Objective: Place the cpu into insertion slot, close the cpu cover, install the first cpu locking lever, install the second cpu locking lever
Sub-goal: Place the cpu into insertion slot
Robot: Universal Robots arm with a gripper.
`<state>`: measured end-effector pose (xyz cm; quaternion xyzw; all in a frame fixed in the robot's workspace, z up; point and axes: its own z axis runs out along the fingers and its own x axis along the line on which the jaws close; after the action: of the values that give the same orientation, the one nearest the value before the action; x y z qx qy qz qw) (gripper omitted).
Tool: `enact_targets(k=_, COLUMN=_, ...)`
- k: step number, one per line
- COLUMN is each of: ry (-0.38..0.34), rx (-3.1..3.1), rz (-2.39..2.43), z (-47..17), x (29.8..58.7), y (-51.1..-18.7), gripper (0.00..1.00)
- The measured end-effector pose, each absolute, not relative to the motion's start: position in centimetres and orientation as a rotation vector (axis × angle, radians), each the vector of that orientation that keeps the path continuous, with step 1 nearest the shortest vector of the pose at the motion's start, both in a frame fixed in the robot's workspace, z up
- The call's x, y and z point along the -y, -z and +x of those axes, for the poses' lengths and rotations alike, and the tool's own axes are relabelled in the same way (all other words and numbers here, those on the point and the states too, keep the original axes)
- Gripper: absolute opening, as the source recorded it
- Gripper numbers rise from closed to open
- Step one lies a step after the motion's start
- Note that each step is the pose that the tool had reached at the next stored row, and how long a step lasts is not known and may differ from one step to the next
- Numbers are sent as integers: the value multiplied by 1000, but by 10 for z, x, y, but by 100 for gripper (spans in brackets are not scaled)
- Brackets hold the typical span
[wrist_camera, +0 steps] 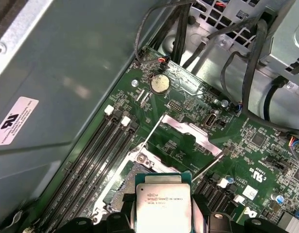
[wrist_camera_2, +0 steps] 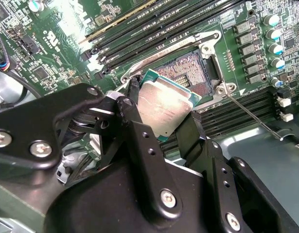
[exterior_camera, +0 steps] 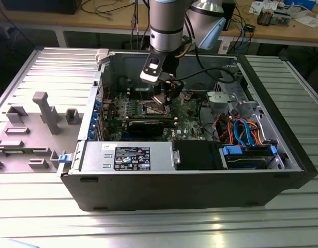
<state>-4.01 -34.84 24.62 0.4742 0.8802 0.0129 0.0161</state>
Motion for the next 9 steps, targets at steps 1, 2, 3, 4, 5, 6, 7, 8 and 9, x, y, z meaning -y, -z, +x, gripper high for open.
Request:
enact_targets(k=1, ry=-40, rx=-2734, rz=1480, z=-40, x=348, y=-246, gripper=55)
enact_targets(k=2, ry=-39, rx=-2730, rz=1486, z=-40, x=348, y=-246, gripper=55)
enact_targets(k=3, ry=-39, rx=-2728, rz=1491, z=-40, x=348, y=-246, gripper=55)
enact_targets(k=4, ry=-38, rx=-2724, rz=1497, z=-40, x=348, y=-246, gripper=55)
enact_targets(k=5, ry=-38, rx=-2722, rz=1500, z=-40, x=348, y=-246, gripper=55)
enact_targets(k=6, ry=-37, rx=-2719, rz=1506, z=-40, x=348, y=-245, gripper=55)
enact_targets(k=7, ry=-37, rx=-2716, rz=1510, z=-40, x=348, y=-245, gripper=55)
enact_targets(k=8, ry=-36, rx=-2713, rz=1515, z=-40, x=348, y=-245, gripper=55)
enact_targets(k=9, ry=-36, rx=-2710, rz=1520, z=-40, x=348, y=-245, gripper=55)
